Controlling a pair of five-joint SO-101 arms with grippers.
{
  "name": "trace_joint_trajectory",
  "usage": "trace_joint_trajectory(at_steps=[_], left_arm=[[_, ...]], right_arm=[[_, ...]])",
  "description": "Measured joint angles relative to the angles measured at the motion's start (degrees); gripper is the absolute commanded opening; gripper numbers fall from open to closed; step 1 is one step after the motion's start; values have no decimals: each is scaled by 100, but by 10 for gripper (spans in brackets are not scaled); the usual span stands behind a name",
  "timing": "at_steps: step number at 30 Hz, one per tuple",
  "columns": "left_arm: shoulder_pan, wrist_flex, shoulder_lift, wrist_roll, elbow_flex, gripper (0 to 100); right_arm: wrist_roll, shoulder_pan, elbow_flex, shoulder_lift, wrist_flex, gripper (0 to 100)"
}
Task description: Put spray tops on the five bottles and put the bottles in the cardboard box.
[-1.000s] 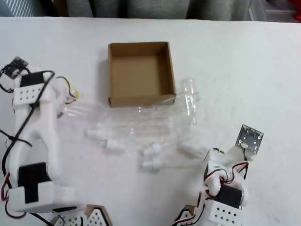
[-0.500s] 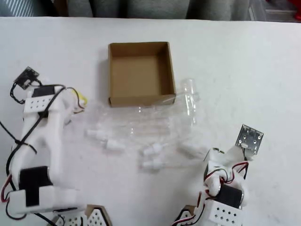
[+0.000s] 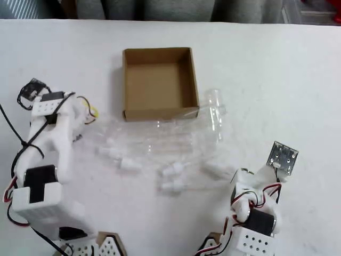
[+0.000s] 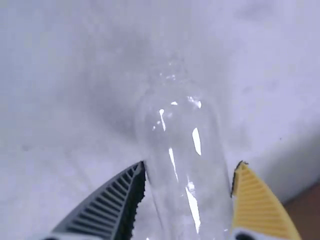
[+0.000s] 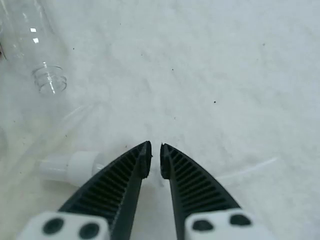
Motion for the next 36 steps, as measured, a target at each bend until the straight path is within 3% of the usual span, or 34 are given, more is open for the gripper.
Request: trace_joint_trajectory(at_steps=[7, 10, 14, 18, 21, 32, 36], left_arm=[[-141, -123, 211, 0, -9, 420], [-44, -123, 211, -9, -9, 416], [457, -141, 211, -844, -9, 334], [730, -220, 211, -2145, -26, 247], [765, -536, 211, -2796, -62, 248], [457, -642, 211, -2629, -88, 348], [457, 193, 211, -2664, -695, 345]], right_arm=[[0, 0, 0, 0, 88, 17], [0, 0, 0, 0, 88, 17], [0, 0, 0, 0, 88, 17], [0, 0, 0, 0, 88, 17], [0, 0, 0, 0, 88, 17], [0, 0, 0, 0, 88, 17], [0, 0, 0, 0, 88, 17]])
